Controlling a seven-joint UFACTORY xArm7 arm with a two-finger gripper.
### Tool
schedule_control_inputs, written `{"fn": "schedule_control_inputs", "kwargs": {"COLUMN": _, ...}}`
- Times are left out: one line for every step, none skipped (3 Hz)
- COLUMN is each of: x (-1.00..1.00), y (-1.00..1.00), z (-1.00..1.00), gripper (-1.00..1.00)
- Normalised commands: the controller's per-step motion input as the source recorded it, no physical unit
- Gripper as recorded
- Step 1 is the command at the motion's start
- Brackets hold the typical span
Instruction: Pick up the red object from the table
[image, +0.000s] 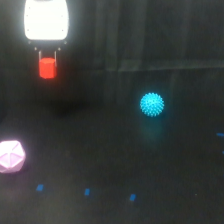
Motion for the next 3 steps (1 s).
{"fn": "schedule_control_inputs", "kwargs": {"x": 0.02, "y": 0.02, "z": 0.12, "gripper": -1.0}}
{"fn": "schedule_control_inputs", "kwargs": {"x": 0.69, "y": 0.2, "z": -0.28, "gripper": -0.63}}
{"fn": "schedule_control_inputs", "kwargs": {"x": -0.09, "y": 0.01, "z": 0.12, "gripper": -0.96}}
